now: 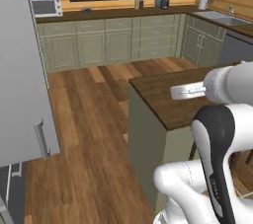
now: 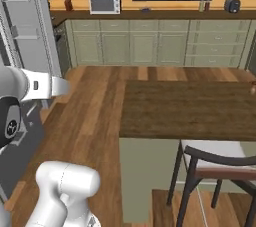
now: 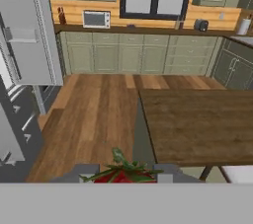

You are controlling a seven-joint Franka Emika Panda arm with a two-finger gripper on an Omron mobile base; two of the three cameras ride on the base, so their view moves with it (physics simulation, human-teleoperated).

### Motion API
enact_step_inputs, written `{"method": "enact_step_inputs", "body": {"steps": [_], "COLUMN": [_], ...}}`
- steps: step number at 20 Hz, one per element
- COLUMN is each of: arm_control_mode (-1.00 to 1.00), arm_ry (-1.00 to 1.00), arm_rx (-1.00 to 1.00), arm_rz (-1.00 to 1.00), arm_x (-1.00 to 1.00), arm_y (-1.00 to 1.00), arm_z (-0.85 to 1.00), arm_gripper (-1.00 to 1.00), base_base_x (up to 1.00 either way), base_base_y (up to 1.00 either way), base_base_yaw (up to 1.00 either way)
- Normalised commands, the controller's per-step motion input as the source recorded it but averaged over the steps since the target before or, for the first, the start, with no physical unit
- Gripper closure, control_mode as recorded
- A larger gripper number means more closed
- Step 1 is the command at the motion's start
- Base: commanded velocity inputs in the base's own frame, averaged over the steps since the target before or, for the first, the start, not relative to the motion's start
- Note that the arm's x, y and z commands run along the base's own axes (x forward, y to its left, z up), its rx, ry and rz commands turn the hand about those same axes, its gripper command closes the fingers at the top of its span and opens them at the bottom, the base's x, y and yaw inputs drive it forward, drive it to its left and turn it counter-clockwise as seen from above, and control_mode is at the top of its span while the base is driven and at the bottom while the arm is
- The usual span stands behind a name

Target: Take the strawberry from the fridge and place it on top of the pancake, located on the dining counter.

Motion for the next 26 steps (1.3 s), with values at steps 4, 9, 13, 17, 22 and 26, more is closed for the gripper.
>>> {"method": "enact_step_inputs", "body": {"steps": [4, 9, 13, 17, 22, 26], "arm_control_mode": [1.00, 1.00, 1.00, 1.00, 1.00, 1.00], "arm_ry": [0.00, 0.00, 0.00, 0.00, 0.00, 0.00], "arm_rx": [0.00, 0.00, 0.00, 0.00, 0.00, 0.00], "arm_rz": [0.00, 0.00, 0.00, 0.00, 0.00, 0.00], "arm_x": [0.00, 0.00, 0.00, 0.00, 0.00, 0.00], "arm_y": [0.00, 0.00, 0.00, 0.00, 0.00, 0.00], "arm_z": [0.00, 0.00, 0.00, 0.00, 0.00, 0.00], "arm_gripper": [1.00, 1.00, 1.00, 1.00, 1.00, 1.00], "base_base_x": [0.00, 0.00, 0.01, 0.04, 0.14, 0.29], "base_base_y": [-1.00, -1.00, -1.00, -1.00, -1.00, -1.00], "base_base_yaw": [-0.05, -0.08, -0.08, -0.07, -0.07, -0.04]}}
